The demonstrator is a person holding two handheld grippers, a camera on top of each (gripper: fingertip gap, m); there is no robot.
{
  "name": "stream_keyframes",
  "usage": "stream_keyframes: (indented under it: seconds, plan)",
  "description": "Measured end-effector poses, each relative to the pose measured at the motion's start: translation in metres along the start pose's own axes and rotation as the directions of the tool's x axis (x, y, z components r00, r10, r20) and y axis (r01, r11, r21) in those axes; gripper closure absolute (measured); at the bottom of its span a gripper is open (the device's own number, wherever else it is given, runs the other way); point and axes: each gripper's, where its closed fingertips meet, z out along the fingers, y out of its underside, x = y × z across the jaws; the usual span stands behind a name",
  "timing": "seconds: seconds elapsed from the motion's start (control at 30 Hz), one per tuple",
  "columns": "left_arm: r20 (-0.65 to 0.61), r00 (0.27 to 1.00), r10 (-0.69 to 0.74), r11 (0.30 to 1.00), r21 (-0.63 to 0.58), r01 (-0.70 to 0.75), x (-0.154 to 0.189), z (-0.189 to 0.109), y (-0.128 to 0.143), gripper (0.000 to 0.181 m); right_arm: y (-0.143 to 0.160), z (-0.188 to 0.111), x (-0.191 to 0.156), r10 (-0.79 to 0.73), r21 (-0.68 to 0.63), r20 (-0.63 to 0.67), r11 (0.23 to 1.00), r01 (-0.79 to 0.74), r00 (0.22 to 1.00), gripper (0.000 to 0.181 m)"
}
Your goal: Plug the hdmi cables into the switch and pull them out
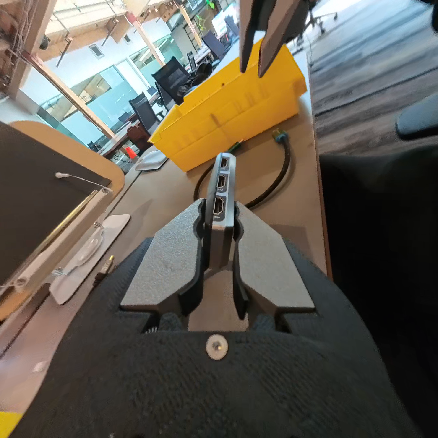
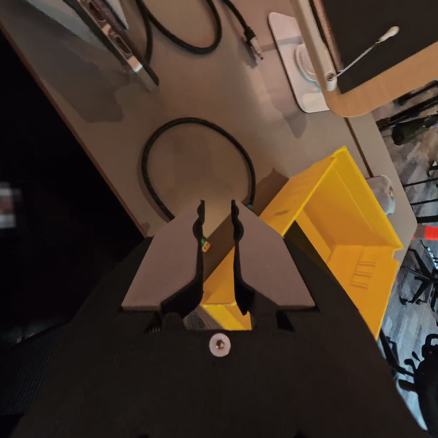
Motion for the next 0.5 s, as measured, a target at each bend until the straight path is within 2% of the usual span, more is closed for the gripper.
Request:
stream_keyframes:
  seconds: [0.1, 0.2, 0.27, 0.4, 0.5]
  plan:
    - [-0.014, 0.996, -0.093, 0.995, 0.044, 0.094, -0.009, -0.005, -0.004, 0.162, -0.006, -0.003, 0.019, 0.101, 0.045, -0.066, 0.994, -0.098, 0.993, 0.161]
    - [0.001, 0.994, -0.112, 0.991, 0.075, 0.112, -0.013, -0.009, -0.006, 0.162, -0.012, 0.005, 0.025, 0.231, 0.073, -0.044, 0.971, -0.227, 0.972, 0.156]
    - [0.019, 0.995, -0.101, 0.992, 0.084, 0.099, -0.014, -0.010, -0.007, 0.162, -0.011, 0.017, 0.020, 0.277, 0.045, -0.008, 0.960, -0.276, 0.961, 0.152]
    - [0.060, 0.995, -0.076, 0.992, 0.105, 0.070, -0.016, -0.011, -0.009, 0.162, 0.014, 0.043, -0.012, 0.229, -0.174, 0.079, 0.962, -0.213, 0.970, 0.149]
    - [0.072, 0.995, -0.065, 0.993, 0.105, 0.057, -0.017, -0.011, -0.010, 0.162, 0.021, 0.041, -0.034, 0.176, -0.224, 0.176, 0.965, -0.134, 0.969, 0.155]
